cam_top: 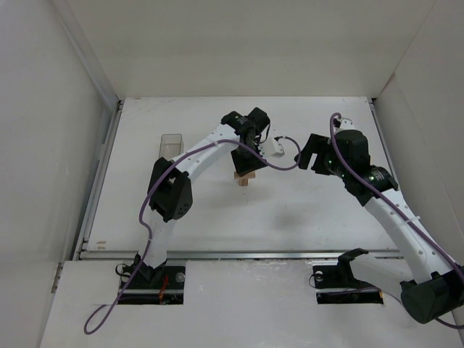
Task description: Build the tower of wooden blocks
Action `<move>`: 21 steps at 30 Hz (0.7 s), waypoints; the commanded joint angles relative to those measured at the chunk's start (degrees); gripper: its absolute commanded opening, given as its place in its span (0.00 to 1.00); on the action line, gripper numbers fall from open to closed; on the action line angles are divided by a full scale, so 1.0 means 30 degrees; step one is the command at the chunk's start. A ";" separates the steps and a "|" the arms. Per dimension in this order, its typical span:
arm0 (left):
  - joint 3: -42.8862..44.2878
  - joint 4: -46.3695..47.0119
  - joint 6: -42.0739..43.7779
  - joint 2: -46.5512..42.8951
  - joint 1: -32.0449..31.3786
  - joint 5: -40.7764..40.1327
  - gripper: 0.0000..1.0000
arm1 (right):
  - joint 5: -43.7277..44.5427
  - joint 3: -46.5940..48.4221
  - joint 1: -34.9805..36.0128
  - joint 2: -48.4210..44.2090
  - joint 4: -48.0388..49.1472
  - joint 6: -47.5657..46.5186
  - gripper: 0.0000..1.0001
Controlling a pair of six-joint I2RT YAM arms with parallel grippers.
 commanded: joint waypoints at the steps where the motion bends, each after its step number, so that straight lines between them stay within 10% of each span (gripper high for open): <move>1: -0.0290 -0.0402 0.0446 -0.1165 -0.0277 0.0294 0.50 | -0.0039 -0.0083 -0.0034 -0.0046 0.0747 -0.0153 0.83; 7: 0.0147 -0.0224 0.0067 -0.1167 -0.0277 0.0118 0.68 | -0.0039 -0.0083 -0.0034 -0.0046 0.0747 -0.0153 0.83; 21: -0.2188 0.4693 -0.2714 -0.7344 0.1508 0.1759 0.69 | 0.2653 0.0445 -0.0210 -0.1391 0.0308 0.0286 0.88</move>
